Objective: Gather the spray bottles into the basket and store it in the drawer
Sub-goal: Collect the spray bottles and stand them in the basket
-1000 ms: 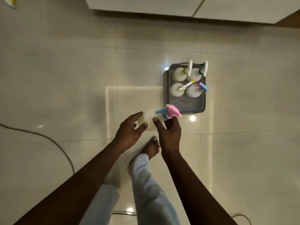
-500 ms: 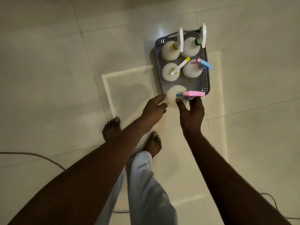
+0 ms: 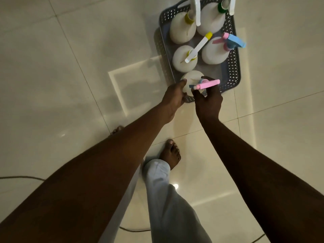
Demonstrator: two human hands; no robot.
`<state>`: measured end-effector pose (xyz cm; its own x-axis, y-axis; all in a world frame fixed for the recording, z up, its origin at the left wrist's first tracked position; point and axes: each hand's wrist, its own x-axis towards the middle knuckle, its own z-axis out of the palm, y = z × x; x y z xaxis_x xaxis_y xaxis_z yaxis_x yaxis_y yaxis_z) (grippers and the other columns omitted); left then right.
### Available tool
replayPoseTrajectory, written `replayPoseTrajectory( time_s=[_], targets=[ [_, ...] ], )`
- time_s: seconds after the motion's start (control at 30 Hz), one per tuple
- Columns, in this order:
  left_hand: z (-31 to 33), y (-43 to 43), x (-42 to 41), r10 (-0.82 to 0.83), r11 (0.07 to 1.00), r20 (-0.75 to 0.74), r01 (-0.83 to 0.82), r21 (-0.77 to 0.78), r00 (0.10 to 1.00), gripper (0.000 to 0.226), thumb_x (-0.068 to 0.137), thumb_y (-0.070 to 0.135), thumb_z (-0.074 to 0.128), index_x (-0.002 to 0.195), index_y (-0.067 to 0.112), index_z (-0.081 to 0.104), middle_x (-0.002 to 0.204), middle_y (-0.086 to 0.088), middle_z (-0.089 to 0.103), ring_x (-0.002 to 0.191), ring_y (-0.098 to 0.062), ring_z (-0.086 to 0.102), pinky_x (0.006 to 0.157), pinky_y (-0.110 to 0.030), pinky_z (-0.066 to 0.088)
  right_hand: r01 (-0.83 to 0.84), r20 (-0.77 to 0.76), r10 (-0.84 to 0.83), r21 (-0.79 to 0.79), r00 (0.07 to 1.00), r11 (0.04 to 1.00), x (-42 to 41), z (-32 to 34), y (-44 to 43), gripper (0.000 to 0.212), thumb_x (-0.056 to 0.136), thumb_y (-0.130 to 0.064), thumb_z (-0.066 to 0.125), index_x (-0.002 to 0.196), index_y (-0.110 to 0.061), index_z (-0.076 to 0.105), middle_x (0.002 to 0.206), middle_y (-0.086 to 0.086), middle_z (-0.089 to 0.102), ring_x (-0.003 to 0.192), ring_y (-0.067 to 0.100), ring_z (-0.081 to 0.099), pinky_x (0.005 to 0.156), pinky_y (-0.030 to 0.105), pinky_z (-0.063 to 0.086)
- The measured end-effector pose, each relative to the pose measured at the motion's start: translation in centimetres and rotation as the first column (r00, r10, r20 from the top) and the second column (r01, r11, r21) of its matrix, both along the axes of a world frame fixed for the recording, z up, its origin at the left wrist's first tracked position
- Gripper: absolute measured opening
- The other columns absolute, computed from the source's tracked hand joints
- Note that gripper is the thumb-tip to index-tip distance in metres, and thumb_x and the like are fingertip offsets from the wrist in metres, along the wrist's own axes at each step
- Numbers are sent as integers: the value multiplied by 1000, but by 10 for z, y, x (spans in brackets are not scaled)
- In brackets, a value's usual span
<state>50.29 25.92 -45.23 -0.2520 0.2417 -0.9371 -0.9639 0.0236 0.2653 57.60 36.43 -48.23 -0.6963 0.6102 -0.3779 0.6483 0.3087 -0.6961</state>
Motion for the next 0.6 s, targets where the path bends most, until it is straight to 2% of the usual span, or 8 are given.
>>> replayPoseTrajectory(
  time_s=[0.1, 0.23, 0.27, 0.4, 0.5, 0.53, 0.6],
  targets=[
    [-8, 7, 2, -3, 1000, -2, 3, 1, 1000, 51, 109, 35, 46, 152, 8, 48, 150, -19, 56, 135, -33, 58, 116, -45, 48, -2, 27, 2, -1, 1000, 1000, 1, -8, 3, 42, 93, -23, 79, 132, -15, 67, 116, -14, 68, 106, 5, 62, 80, -5, 41],
    [-17, 13, 7, 38, 999, 27, -39, 36, 999, 52, 109, 33, 45, 153, 6, 47, 148, -21, 57, 136, -35, 57, 118, -48, 45, -16, 63, 16, 1, 998, 1000, 2, -14, 6, 40, 94, -22, 79, 131, -18, 68, 111, -16, 67, 93, -21, 59, 79, -5, 41],
    [-19, 14, 8, 52, 998, 38, -53, 40, 998, 52, 109, 34, 45, 153, 6, 47, 149, -21, 57, 137, -35, 56, 119, -48, 44, -12, 62, 12, 1, 998, 1000, 2, -15, 6, 39, 93, -21, 79, 131, -18, 68, 111, -15, 67, 93, -21, 60, 79, -5, 41],
    [-25, 14, 5, 114, 992, 80, -118, 41, 990, 54, 109, 34, 47, 154, 5, 44, 155, -20, 51, 142, -35, 51, 117, -44, 45, 10, 69, -9, -16, 998, 1000, 3, -17, 3, 38, 93, -20, 79, 130, -17, 70, 113, -14, 69, 105, 6, 63, 78, -5, 41],
    [-22, 14, 5, 144, 987, 70, -148, 58, 987, 52, 110, 31, 46, 154, 4, 46, 155, -20, 52, 141, -35, 52, 112, -42, 47, 15, 87, -11, -42, 996, 999, 4, -21, 4, 44, 92, -16, 79, 134, -21, 68, 113, -17, 67, 107, 7, 61, 79, -7, 40],
    [-20, 13, 5, 153, 986, 64, -157, 55, 986, 51, 110, 31, 46, 153, 4, 46, 153, -20, 53, 138, -34, 55, 108, -41, 50, 16, 97, -11, -56, 995, 998, 5, -22, 5, 48, 91, -14, 79, 137, -21, 66, 115, -17, 66, 107, 6, 60, 79, -8, 40],
    [-13, 12, 5, 167, 985, 38, -168, 32, 985, 49, 110, 29, 44, 152, 4, 47, 148, -20, 58, 121, -30, 63, 88, -33, 57, 7, 131, 4, -84, 991, 996, 7, -20, 6, 57, 89, -12, 80, 142, -22, 62, 121, -15, 65, 111, 6, 59, 79, -7, 42]
  ],
)
